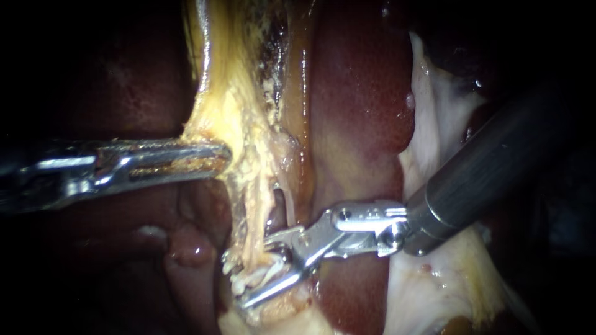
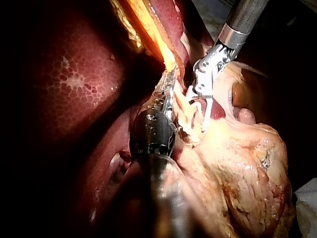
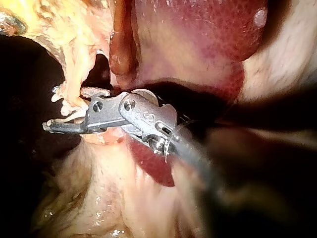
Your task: Clipping second clip left tube
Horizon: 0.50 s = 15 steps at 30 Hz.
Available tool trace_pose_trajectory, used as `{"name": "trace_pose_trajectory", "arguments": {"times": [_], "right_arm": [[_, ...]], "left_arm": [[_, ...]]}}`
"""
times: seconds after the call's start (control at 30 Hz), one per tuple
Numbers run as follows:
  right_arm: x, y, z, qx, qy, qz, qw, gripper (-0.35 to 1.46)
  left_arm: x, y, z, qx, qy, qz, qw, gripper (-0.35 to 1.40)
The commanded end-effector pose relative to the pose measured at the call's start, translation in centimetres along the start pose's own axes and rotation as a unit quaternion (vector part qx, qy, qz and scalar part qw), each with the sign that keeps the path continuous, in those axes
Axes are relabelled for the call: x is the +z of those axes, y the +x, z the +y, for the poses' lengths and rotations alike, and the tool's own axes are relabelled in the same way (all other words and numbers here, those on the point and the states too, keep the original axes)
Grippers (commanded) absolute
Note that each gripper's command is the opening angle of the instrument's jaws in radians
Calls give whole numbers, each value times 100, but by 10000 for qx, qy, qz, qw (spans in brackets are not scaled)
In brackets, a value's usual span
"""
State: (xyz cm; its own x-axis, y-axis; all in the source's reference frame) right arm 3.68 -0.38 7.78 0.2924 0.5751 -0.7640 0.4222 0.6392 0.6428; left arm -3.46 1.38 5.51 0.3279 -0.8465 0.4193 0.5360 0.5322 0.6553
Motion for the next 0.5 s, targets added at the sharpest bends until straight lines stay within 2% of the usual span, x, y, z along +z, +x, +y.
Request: {"name": "trace_pose_trajectory", "arguments": {"times": [0.03,0.13,0.23,0.5], "right_arm": [[-2,-1,2,9,-123,34,9999,-35],[-7,-4,9,316,-182,63,9993,-35],[-9,-5,12,315,-151,56,9994,-35],[-7,-4,8,370,-124,52,9992,-35]], "left_arm": [[0,0,0,0,4,0,10000,-35],[0,0,0,0,4,0,10000,-35],[-1,0,0,1,4,0,10000,-35],[0,0,1,1,5,0,10000,-35]]}}
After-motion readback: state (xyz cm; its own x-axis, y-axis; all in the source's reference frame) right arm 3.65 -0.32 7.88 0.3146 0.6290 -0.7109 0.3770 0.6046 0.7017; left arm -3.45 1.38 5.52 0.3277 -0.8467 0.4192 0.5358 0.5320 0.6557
